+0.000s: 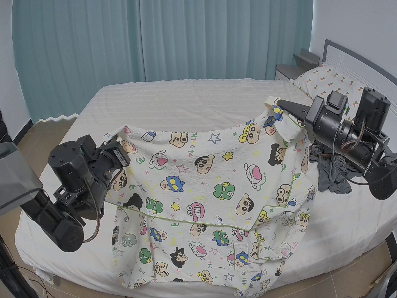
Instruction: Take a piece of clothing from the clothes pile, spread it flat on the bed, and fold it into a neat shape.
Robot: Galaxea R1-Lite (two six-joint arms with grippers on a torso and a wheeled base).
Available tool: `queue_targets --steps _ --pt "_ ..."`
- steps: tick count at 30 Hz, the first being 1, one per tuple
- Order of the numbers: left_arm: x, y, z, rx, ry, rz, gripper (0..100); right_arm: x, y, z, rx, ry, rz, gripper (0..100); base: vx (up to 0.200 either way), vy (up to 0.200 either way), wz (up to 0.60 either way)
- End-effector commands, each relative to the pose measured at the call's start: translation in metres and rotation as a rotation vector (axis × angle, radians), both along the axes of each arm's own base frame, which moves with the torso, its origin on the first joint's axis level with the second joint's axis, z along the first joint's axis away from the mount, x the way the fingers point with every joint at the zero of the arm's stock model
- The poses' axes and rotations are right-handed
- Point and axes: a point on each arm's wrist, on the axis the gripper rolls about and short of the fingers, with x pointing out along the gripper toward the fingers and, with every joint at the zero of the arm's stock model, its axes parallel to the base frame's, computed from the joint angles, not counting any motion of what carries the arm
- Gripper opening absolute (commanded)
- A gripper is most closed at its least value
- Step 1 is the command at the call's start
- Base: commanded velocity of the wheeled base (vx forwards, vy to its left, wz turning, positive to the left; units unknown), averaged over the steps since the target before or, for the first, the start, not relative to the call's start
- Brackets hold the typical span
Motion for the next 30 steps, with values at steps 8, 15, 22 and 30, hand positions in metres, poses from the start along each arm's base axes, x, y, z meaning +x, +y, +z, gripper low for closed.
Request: queue_targets --steps 8,15,22,30 --pt "0.052 0.001 -0.068 0.051 0.137 0.058 0 0.053 0.007 -0.055 -0.041 0.109 -0.033 0 0.050 0.000 0.00" --pt "0.088 0.005 -0.103 0.063 0.180 0.096 0 0.086 0.009 -0.086 -0.061 0.154 -0.061 0 0.000 0.000 0.00" --pt "0.114 0.009 -0.139 0.082 0.253 0.125 0 0.123 0.009 -0.129 -0.079 0.208 -0.102 0 0.000 0.000 0.00" --pt "0.141 0.013 -0.161 0.077 0.248 0.148 0 0.150 0.015 -0.158 -0.096 0.250 -0.103 0 0.000 0.000 0.00"
